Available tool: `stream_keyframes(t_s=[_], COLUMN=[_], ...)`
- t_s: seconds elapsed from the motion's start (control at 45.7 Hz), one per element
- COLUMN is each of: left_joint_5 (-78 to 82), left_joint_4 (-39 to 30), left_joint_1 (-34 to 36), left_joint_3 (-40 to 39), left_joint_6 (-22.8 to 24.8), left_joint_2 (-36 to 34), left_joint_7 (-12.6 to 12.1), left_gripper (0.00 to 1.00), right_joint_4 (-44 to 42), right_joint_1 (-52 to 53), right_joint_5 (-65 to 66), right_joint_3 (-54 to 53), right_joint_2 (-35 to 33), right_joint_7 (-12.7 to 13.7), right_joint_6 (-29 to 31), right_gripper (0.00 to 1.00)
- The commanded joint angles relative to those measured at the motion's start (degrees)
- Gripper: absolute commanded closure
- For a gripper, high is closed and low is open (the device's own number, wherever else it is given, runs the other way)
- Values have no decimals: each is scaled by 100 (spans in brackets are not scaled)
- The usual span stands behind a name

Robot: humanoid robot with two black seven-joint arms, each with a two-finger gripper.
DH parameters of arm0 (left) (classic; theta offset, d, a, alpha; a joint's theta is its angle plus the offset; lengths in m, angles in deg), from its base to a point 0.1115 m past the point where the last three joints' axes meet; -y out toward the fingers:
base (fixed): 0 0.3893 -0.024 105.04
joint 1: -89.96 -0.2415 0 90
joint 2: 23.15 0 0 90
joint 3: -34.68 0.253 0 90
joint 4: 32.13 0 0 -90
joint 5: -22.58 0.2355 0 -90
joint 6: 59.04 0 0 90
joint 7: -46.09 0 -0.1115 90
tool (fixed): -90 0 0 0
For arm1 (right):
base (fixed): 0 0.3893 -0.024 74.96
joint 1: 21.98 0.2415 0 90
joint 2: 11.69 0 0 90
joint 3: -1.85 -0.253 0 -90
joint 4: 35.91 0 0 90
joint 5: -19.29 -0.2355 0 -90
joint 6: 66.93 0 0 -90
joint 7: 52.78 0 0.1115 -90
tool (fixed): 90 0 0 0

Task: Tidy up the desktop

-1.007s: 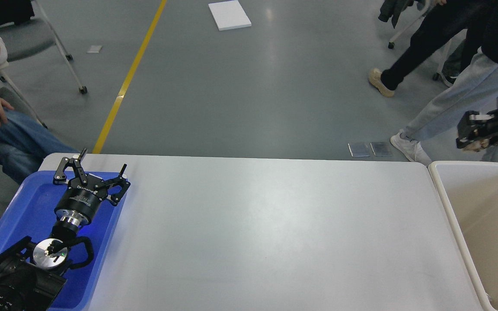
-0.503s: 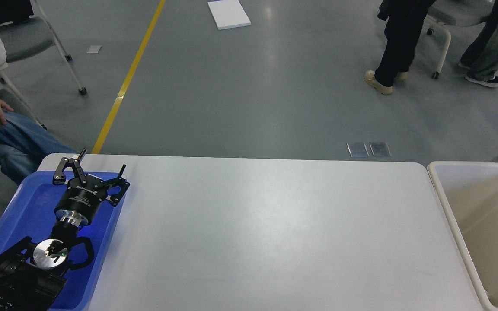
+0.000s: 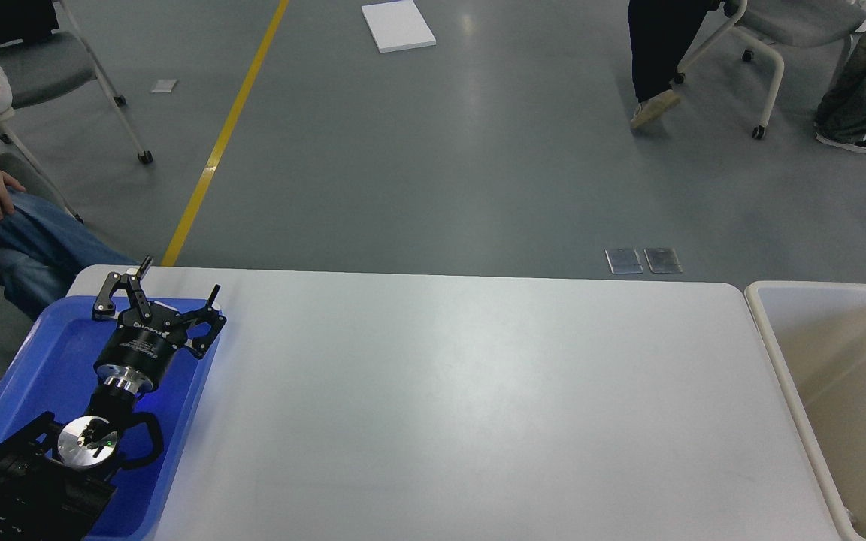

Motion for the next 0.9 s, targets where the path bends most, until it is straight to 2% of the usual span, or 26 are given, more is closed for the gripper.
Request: stream_keyframes(t_s=[0.0, 0.197, 0.285, 0.416, 0.481, 0.657, 0.875], left_joint_5=[-1, -1, -1, -1, -1, -1, -1], left_joint_4=[-1, -1, 8, -1, 8, -1, -1], left_joint_1=[0, 0, 0, 0, 0, 0, 0], left_joint_3=[0, 0, 0, 0, 0, 0, 0], left_joint_6=[0, 0, 0, 0, 0, 0, 0], left_joint_2=[0, 0, 0, 0, 0, 0, 0], left_joint_7=[9, 0, 0, 0, 0, 0, 0], left_gripper=[0, 0, 0, 0, 0, 0, 0], right_joint_4=[-487, -505, -496, -487, -496, -470, -373], right_joint_1=[-938, -1307, -1352, -1343, -1343, -1282, -939], right_joint_5=[-89, -80, -80, -89, -89, -89, -98], right_joint_3=[-397, -652, -652, -661, -661, -669, -810], right_joint_2=[722, 1215, 1329, 1338, 1338, 1294, 1093], right_joint_7=[9, 17, 9, 9, 0, -9, 0], right_joint_6=[-726, -1201, -1412, -1562, -1579, -1746, -1668], right_gripper=[100, 100, 72, 46, 38, 3, 0])
